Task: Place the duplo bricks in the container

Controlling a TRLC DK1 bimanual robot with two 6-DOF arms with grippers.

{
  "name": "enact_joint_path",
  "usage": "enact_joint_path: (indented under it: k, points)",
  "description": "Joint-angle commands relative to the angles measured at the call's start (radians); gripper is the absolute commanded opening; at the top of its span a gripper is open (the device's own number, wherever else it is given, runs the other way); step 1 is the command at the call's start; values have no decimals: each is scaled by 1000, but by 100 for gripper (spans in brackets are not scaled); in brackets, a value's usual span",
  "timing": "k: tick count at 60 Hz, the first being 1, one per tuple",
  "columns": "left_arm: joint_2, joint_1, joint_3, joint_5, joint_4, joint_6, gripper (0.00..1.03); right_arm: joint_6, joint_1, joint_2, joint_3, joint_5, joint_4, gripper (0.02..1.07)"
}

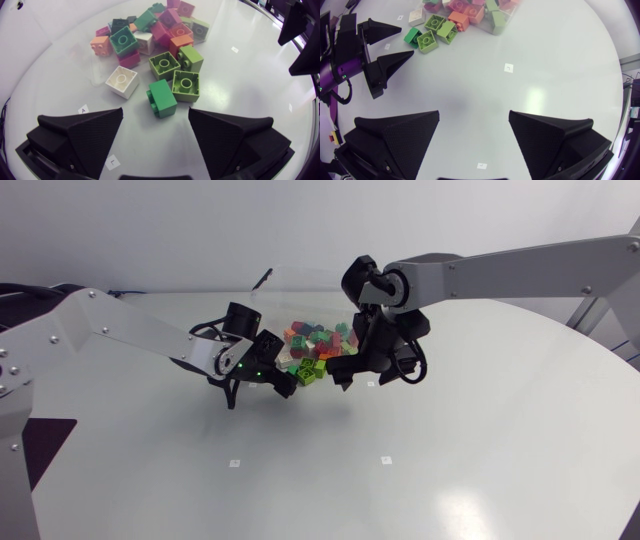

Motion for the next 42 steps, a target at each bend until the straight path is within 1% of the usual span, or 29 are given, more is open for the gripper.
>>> enact_joint_path:
  k: [1, 7, 9, 11, 16, 17, 19, 25, 30, 32, 35, 39, 42]
  points:
    - [32, -14, 42, -11, 11, -39, 86, 7, 1, -23, -50, -6, 24, 102]
    - [49, -22, 54, -33, 22, -40, 86, -2, 18, -27, -84, -17, 59, 102]
    - [55, -22, 60, -36, 24, -46, 83, -5, 22, -32, -96, -17, 76, 102]
    - [61, -21, 63, -36, 25, -55, 77, -7, 24, -33, -105, -17, 85, 102]
    - [66, -21, 65, -36, 28, -62, 70, -17, 32, -49, -134, -13, 136, 102]
    - [67, -21, 66, -36, 31, -62, 66, -21, 33, -49, -137, -12, 140, 102]
    - [70, -22, 68, -36, 30, -62, 62, -30, 41, -53, -148, -12, 163, 102]
    - [86, -27, 76, -36, 30, -65, 55, -62, 55, -56, -186, -10, 246, 102]
    - [93, -30, 79, -36, 31, -65, 41, -90, 62, -41, -209, -12, 307, 102]
    - [95, -30, 77, -36, 31, -62, 41, -97, 64, -33, -211, -12, 318, 102]
    - [95, -33, 73, -36, 31, -57, 41, -157, 72, -18, -211, -10, 333, 102]
    - [92, -33, 62, -36, 31, -51, 39, -212, 82, 10, -197, 26, 330, 102]
    - [84, -31, 48, -36, 31, -48, 38, -240, 84, 30, -185, 26, 333, 102]
